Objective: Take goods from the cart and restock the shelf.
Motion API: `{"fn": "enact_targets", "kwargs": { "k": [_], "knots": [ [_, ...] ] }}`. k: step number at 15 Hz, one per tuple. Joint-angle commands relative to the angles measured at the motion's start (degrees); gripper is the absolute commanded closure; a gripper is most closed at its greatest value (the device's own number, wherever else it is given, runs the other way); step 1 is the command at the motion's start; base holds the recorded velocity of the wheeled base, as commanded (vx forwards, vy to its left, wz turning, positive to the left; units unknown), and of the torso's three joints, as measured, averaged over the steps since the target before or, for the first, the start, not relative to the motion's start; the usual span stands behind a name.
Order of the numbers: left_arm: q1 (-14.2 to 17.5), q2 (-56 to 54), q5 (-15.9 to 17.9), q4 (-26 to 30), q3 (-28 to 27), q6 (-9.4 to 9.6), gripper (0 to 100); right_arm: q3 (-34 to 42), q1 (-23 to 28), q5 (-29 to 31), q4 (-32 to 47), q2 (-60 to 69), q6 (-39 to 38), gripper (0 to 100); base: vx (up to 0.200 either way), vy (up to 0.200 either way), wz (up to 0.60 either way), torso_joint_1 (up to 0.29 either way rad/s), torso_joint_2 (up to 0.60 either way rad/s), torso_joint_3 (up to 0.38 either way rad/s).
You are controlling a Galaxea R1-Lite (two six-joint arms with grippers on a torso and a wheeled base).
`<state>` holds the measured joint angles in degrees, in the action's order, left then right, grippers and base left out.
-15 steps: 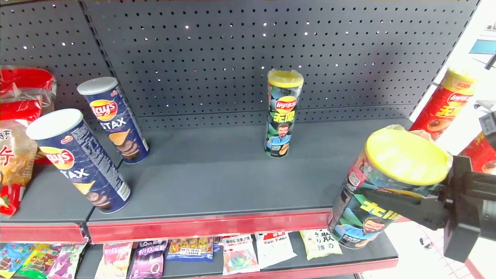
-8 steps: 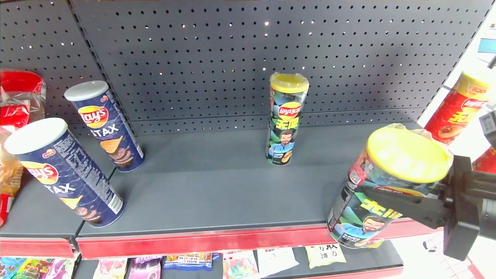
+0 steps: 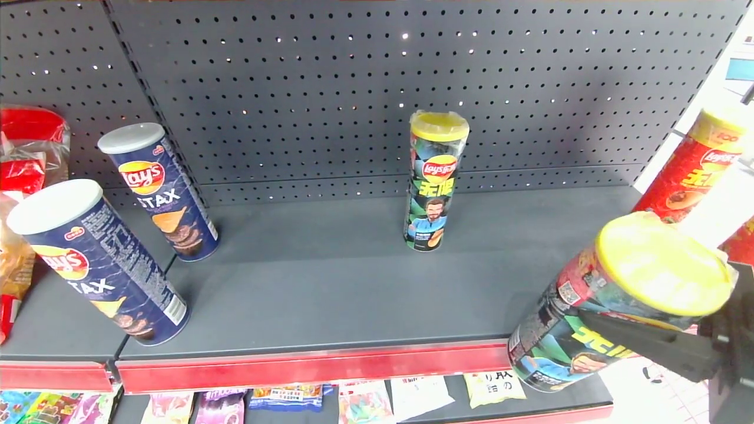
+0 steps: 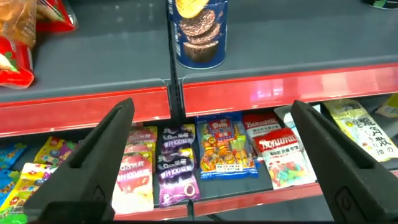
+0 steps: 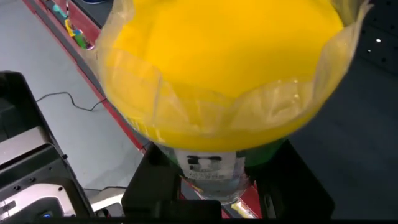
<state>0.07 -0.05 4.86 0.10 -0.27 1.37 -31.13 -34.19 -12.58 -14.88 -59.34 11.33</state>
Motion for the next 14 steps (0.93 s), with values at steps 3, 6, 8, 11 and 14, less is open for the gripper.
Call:
{"fn": "enact_targets", "kwargs": {
  "k": [3,6,8,11,14],
  "knots": [
    [0.10,0.05,0.15,-0.89,-0.87,-0.13,0,-5.34,0.27,2.39,-0.14,-0.25,-0.16,100,0.000,0.000,0.00,0.000,0.00,0.000],
    [-4.29,22.90,2.78,-3.17,-22.85,-7.25,0,-14.22,-0.52,2.21,0.29,-2.18,-0.16,100,0.000,0.000,0.00,0.000,0.00,0.000],
    [-8.42,27.73,10.96,-3.44,-25.75,-6.38,0,-14.13,-2.02,2.39,0.47,-1.65,-0.16,100,0.000,0.000,0.00,0.000,0.00,0.000],
    [-15.10,42.59,26.95,-4.14,-27.68,0.48,0,-9.56,-2.02,3.00,0.38,1.07,-0.25,100,0.000,0.000,0.00,0.000,0.00,0.000],
    [-27.76,60.96,30.12,-9.50,-37.88,1.97,0,-8.59,-1.93,4.23,0.38,1.42,-0.51,100,0.000,0.000,0.00,0.000,0.00,0.000]
  ]
}}
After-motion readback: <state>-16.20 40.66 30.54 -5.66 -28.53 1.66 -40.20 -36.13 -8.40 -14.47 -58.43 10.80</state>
